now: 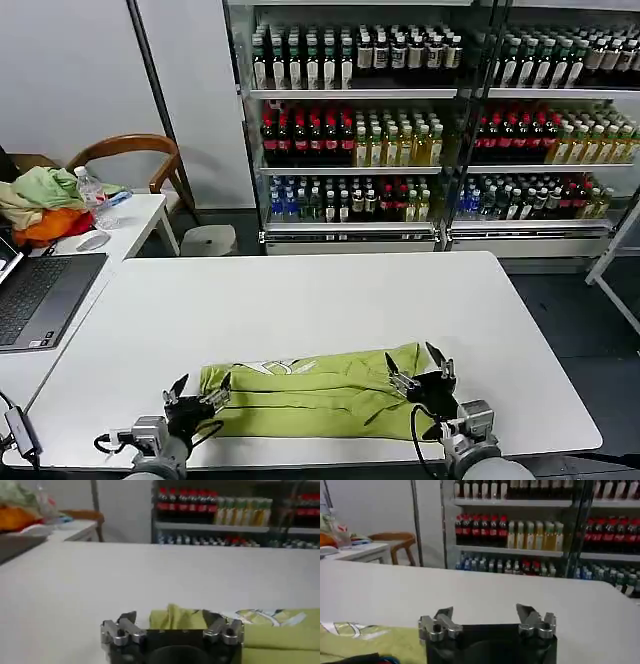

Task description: Fold and organize the clothes.

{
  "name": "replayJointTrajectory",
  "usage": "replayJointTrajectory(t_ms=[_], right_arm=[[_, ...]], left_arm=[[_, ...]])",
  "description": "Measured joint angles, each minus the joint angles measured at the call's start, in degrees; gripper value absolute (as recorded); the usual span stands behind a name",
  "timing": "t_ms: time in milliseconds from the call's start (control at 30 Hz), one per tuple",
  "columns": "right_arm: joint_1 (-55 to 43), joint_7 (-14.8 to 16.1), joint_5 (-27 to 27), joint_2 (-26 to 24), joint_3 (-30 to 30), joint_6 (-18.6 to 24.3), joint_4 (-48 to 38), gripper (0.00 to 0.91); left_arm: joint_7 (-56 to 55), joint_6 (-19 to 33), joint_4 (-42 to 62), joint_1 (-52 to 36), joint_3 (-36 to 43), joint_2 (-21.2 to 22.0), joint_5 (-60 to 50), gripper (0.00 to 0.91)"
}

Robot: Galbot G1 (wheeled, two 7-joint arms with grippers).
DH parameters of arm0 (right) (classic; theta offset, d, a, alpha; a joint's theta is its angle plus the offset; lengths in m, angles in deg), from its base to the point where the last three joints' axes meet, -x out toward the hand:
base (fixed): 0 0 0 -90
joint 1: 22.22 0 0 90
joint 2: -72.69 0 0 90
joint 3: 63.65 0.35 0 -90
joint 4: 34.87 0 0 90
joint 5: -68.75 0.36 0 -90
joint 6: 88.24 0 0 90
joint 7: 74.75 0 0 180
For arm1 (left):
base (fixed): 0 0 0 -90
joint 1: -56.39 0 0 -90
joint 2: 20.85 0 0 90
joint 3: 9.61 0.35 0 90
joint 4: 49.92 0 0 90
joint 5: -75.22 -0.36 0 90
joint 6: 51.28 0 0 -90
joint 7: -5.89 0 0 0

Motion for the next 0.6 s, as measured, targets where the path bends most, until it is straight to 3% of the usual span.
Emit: replayJointTrajectory(t_ms=[100,133,167,600], right_arm=[[0.1,0.0,-0.8,0.4,0.0,0.4,0.0,0.907],[0.2,0.0,-1.1,0.5,0.0,0.5,0.0,0.907],[0.3,0.0,-1.3,0.5,-0.1,0.6,-0.1,0.907],[0.5,-0.4,-2.4,0.9,0.3,1.2,-0.4,0.907]], left_arm=[[-2.0,-0.5,0.0,-0.4,0.8,0.5,0.7,0.846],[-2.6,-0.6,0.1,-0.6,1.0,0.6,0.9,0.111],[-3.1,-0.8,0.3,-0.7,1.2,0.7,1.2,0.050],[-5.2,-1.6,0.3,-0.6,3.0,1.7,2.2,0.050]])
